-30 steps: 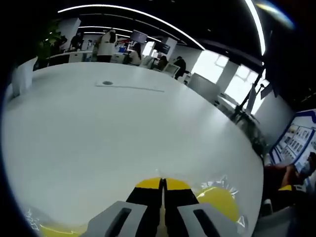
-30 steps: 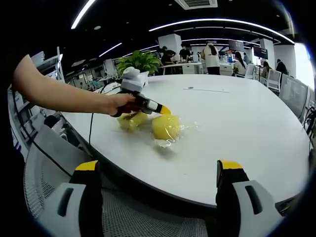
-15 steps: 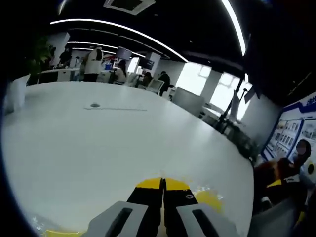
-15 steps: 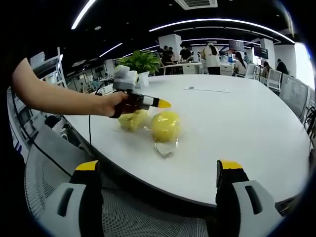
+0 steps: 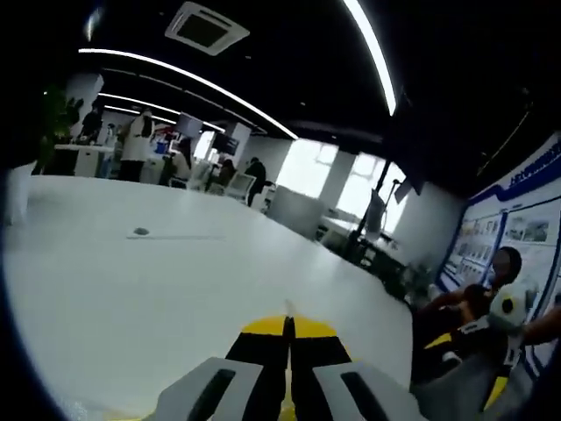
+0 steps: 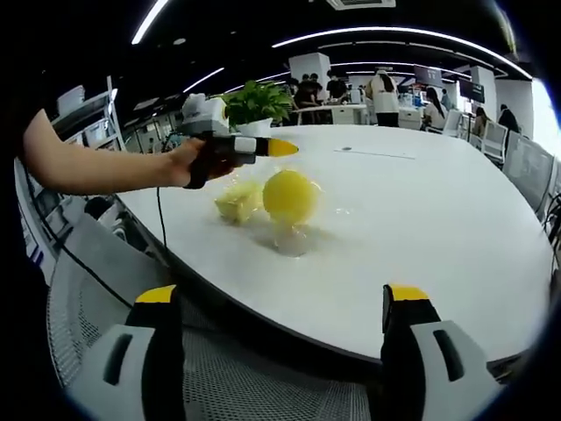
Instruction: Compare the silicone blocks by pressing each to a similar depth, holding the contact briefly, and releasing to observe deformation and rebound differences across the visible hardness samples.
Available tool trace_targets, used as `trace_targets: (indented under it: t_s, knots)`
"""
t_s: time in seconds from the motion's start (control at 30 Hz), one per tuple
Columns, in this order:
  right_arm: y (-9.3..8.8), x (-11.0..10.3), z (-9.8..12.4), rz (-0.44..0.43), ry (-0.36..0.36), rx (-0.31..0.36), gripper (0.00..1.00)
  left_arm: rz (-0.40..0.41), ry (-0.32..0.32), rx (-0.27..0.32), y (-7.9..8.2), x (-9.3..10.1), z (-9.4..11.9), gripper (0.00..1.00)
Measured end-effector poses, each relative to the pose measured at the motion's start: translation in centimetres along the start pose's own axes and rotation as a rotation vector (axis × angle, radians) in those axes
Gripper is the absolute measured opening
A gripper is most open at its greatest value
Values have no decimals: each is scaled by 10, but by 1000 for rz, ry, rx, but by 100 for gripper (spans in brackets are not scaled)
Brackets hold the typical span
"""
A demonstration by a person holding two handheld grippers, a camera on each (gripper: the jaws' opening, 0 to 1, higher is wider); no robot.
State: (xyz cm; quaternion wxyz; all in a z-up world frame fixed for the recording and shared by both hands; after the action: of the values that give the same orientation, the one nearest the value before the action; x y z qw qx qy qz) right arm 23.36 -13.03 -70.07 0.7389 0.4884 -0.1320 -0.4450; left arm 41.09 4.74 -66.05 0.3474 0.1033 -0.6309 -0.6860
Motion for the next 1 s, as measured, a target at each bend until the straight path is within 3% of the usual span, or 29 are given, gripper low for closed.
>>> trace_targets:
  t_s: [0.17,0.43,0.63,1.0]
  knots:
    - [11,1,0,1,7,23,84,-79,-55,10,19,18,12,0]
    - [27,-3,-2,44,16,47,84,-126,-66,7,29,31,29,0]
    - [38,-2,-1,23,35,84,86,-102,-88,43,37,48,46,0]
    - [65,-16,-3,33,94,171,89,-97,-202,148,78,85,70,0]
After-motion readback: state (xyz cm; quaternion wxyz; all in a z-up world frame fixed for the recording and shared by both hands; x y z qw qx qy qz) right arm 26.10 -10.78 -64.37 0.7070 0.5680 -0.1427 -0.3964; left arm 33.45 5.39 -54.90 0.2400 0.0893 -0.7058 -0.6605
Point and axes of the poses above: the point that each gripper's makers call its tool centre point, and the gripper's own axes: z roughly backward along the fingers, x roughly to its right, y roughly out of its top, the point moved 5 cm from there along z, roughly backward along the fingers, and after that the axes turned 3 degrees about -z, right-handed, at the moved point
